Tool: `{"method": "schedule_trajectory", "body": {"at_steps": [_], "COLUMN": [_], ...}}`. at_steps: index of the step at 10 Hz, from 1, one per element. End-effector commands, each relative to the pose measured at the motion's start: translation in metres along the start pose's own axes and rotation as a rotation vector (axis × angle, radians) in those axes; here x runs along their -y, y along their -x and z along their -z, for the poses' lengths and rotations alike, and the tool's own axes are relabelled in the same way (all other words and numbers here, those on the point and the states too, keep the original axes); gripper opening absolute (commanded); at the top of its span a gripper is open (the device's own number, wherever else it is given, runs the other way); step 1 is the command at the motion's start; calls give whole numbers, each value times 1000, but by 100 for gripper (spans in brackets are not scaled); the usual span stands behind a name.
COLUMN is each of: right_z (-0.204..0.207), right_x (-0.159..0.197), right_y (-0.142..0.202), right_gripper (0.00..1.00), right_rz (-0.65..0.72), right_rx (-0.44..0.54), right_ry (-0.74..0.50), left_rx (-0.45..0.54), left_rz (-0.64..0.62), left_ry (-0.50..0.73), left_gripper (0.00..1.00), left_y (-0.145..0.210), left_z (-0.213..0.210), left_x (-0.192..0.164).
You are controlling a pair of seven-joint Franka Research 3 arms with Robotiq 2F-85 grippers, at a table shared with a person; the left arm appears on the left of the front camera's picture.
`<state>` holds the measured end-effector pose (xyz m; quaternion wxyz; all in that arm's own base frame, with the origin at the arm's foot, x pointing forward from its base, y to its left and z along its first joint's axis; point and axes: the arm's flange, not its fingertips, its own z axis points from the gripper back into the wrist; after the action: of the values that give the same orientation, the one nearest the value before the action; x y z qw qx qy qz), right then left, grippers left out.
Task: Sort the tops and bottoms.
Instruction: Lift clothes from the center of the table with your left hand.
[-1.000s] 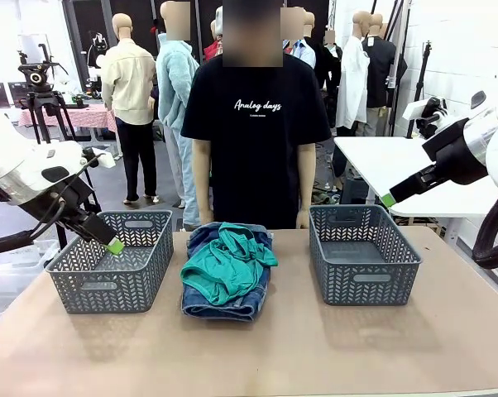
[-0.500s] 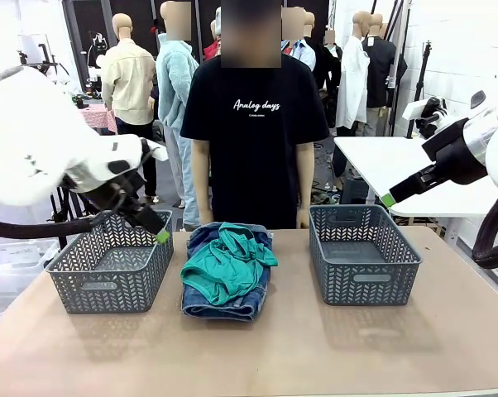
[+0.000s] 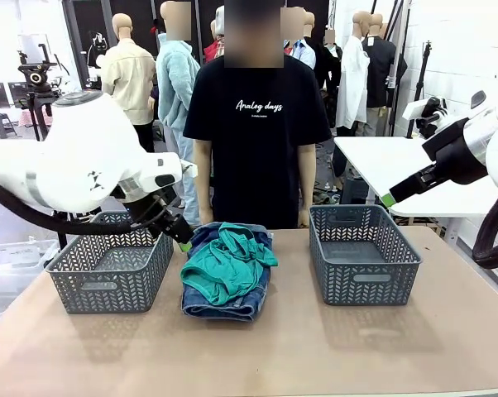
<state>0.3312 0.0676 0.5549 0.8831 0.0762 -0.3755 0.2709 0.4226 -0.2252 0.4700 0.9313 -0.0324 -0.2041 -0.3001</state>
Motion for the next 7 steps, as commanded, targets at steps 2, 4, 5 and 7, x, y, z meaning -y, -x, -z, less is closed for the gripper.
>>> {"method": "schedule_trajectory", "body": {"at_steps": [2,4,5,7], "right_z": [0,0,0,0], "right_x": [0,0,0,0], "right_y": [0,0,0,0], "right_gripper": [100,100,100,100], "right_rz": [7,7,7,7], "right_rx": [3,3,3,3], "right_ry": [-10,-10,-10,-10], "left_rx": [11,11,4,109], "left_rz": [-1,-1,-1,105], "left_ry": [8,8,-2,-17], "left_gripper": [100,100,100,100], "left_y": [8,8,0,-55], "left_z": [-7,-7,-2,-12], "left_x": [0,0,0,18]}}
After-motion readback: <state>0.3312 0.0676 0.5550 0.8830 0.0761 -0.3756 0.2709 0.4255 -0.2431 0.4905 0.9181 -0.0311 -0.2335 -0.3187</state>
